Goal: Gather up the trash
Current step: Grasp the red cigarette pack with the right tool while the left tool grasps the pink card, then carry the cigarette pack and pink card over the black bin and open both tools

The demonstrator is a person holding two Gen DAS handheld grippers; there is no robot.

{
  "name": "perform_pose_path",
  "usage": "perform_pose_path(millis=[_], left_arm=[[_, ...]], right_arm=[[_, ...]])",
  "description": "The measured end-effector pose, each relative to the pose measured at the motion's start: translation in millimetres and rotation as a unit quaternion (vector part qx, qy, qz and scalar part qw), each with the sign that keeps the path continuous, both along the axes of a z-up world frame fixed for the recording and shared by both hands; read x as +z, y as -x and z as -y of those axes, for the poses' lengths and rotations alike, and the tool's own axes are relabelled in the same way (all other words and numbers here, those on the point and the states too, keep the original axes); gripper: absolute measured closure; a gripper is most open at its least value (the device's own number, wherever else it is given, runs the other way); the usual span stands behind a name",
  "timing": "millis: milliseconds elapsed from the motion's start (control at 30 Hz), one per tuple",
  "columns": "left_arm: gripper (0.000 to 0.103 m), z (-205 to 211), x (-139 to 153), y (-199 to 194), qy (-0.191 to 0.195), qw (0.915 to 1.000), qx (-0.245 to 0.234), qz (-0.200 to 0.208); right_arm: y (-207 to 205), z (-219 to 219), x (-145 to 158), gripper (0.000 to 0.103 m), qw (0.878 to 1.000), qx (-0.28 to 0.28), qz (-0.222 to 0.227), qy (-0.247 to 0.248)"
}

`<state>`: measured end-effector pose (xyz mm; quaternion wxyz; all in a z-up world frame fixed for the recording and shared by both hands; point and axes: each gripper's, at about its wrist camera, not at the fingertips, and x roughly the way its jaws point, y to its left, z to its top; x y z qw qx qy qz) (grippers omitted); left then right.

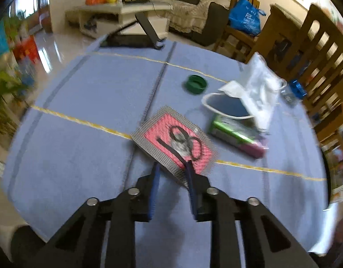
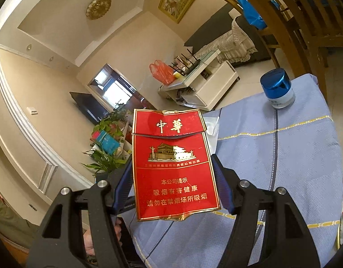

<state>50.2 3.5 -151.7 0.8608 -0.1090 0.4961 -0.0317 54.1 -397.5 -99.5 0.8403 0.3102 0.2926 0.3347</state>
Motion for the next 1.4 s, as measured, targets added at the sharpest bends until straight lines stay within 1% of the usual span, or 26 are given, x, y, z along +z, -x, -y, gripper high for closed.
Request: perform_pose_path(millis=[33,100,167,233,333,367,400,467,500,567,700,867,900,967,1000,1033,1067,1100,1133,1167,1200,1233,1267,1300,1367,1400], left_arm=[[0.071,2,-1,1,0.007,1.0000,0.001,-0.003],[0.046,4,0,1,0.023,0.9997,-0.008,-0.003],[0.031,5,1,1,0.044,0.9987,-0.027,0.002],[0.028,4,0,-1,0.060,0.9974,-0.038,0.001],[0.018,3,-3,-10,0.049,0.9987,0.013,0.009],[0.010,6,-3,-12,0.039,0.9988,0.029,0.003],[0.007,16,-4,-17,0.016,0.9988,0.047,-0.006],[0.007,34,-8,-23,-0.051,0.9954,0.075,-0.031],[0.007,44,-11,-28,-0.093,0.9900,0.096,-0.046],[0.005,50,-13,-34,-0.122,0.9827,0.127,-0.057],[0.005,45,-12,-46,-0.125,0.9716,0.192,-0.058],[0.005,43,-11,-50,-0.124,0.9612,0.239,-0.057],[0.005,44,-11,-47,-0.125,0.9607,0.242,-0.054],[0.006,47,-12,-47,-0.127,0.9621,0.236,-0.047],[0.008,47,-11,-46,-0.126,0.9645,0.228,-0.044],[0.011,47,-11,-47,-0.126,0.9665,0.220,-0.042],[0.018,48,-10,-47,-0.126,0.9688,0.209,-0.040],[0.028,48,-9,-48,-0.125,0.9704,0.204,-0.038],[0.033,49,-7,-48,-0.124,0.9714,0.199,-0.037],[0.037,49,-6,-49,-0.123,0.9730,0.191,-0.038],[0.037,48,-6,-50,-0.121,0.9741,0.187,-0.040],[0.037,48,-6,-50,-0.120,0.9748,0.184,-0.039],[0.037,49,-6,-48,-0.122,0.9756,0.179,-0.037],[0.037,49,-7,-48,-0.124,0.9762,0.175,-0.035],[0.037,49,-6,-46,-0.125,0.9790,0.156,-0.035],[0.037,47,-6,-44,-0.122,0.9815,0.143,-0.036]], right_arm=[[0,-2,1,0.038,1.000,0.000,0.000,0.000],[-1,-11,4,0.038,1.000,0.001,-0.002,0.001],[1,-16,4,0.038,1.000,0.001,-0.002,0.003],[2,-16,4,0.038,1.000,-0.001,-0.003,0.007],[3,-13,4,0.038,1.000,-0.004,-0.005,0.003],[2,-13,5,0.038,1.000,-0.005,-0.006,0.001],[2,-13,5,0.038,1.000,-0.006,-0.006,-0.001],[2,-15,6,0.038,1.000,-0.005,-0.005,0.001],[3,-18,7,0.038,1.000,-0.005,-0.003,0.007],[4,-21,8,0.038,1.000,-0.003,-0.001,0.014],[8,-18,11,0.038,1.000,-0.009,0.005,0.013],[10,-10,12,0.039,1.000,-0.015,0.008,-0.001],[10,-10,13,0.042,1.000,-0.014,0.010,-0.001],[11,-14,14,0.053,1.000,-0.005,0.013,0.003],[11,-18,14,0.059,1.000,-0.004,0.010,0.014],[9,-23,12,0.059,1.000,-0.003,0.003,0.031],[6,-27,9,0.059,0.999,0.000,-0.007,0.046],[2,-33,3,0.058,0.998,0.009,-0.025,0.063],[0,-37,-1,0.051,0.996,0.009,-0.035,0.086],[0,-41,-3,0.038,0.992,0.005,-0.039,0.118],[0,-46,-3,0.031,0.985,0.001,-0.038,0.168],[1,-49,-2,0.019,0.977,-0.005,-0.034,0.209],[1,-52,1,0.012,0.963,-0.012,-0.025,0.267],[0,-54,2,0.007,0.954,-0.014,-0.020,0.299],[-6,-62,-2,0.004,0.924,0.014,-0.017,0.381],[-11,-71,-11,0.004,0.903,0.053,-0.022,0.426]])
